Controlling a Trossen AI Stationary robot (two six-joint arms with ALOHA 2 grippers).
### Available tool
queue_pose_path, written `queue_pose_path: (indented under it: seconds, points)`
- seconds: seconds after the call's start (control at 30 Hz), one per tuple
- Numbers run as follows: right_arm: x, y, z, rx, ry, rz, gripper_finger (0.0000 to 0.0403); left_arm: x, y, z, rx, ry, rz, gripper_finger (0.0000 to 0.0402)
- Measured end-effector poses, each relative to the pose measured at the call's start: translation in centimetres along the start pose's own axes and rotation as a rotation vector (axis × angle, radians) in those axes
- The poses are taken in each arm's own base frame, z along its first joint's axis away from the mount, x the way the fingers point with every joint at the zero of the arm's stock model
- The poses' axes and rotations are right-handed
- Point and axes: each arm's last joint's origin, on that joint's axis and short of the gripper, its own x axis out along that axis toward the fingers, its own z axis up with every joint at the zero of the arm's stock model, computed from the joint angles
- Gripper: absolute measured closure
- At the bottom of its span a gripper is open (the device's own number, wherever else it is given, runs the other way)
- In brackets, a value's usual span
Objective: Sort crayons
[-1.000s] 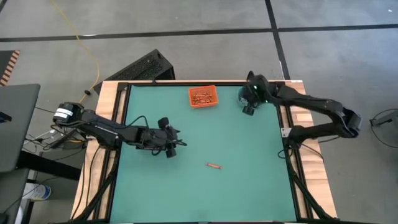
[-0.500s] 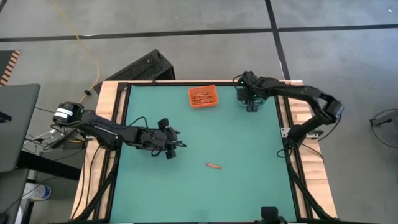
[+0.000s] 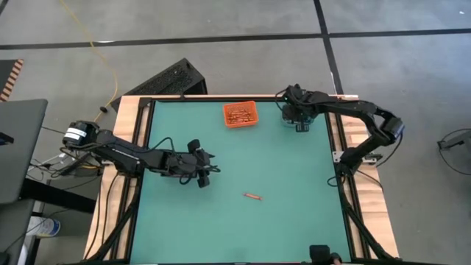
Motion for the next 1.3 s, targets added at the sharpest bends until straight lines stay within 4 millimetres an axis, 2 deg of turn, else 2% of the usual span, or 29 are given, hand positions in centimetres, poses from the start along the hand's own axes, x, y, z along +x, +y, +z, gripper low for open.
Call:
queue_pose_path:
  seconds: [0.17,0.27,0.4,0.5,0.6,0.73,0.87,1.03,1.2,1.3]
  points:
    - [-2.0,0.9,0.9,-0.024,0.020,-0.100,0.0270,0.0,0.0,0.0,-0.017,-0.003,-0.003,0.0219]
    - [-4.5,1.8,1.5,-0.036,-0.021,-0.133,0.0264,0.0,-0.2,0.5,-0.035,-0.044,-0.067,0.0219]
    - [-8.5,3.7,2.0,0.035,-0.127,-0.123,0.0268,0.0,-1.3,1.5,-0.064,-0.129,-0.246,0.0219]
    - [-11.4,5.9,1.9,0.109,-0.266,-0.017,0.0271,0.5,-3.2,1.9,-0.017,-0.151,-0.339,0.0219]
    - [-13.8,8.5,1.8,0.160,-0.432,0.168,0.0274,1.6,-5.5,2.3,0.081,-0.147,-0.373,0.0219]
    - [-15.8,13.2,1.5,0.122,-0.624,0.292,0.0281,3.9,-8.4,3.3,0.197,-0.150,-0.398,0.0219]
    - [-16.7,18.6,0.2,0.025,-0.835,0.382,0.0291,6.2,-10.7,3.9,0.290,-0.157,-0.471,0.0219]
    - [-15.7,24.5,-2.5,-0.009,-1.107,0.360,0.0302,8.4,-11.7,3.6,0.340,-0.146,-0.490,0.0219]
    - [-14.6,27.6,-4.4,-0.004,-1.314,0.295,0.0303,10.8,-10.8,2.5,0.334,-0.091,-0.475,0.0219]
    - [-13.8,28.5,-5.0,0.011,-1.366,0.288,0.0303,11.8,-10.0,3.0,0.306,-0.098,-0.514,0.0219]
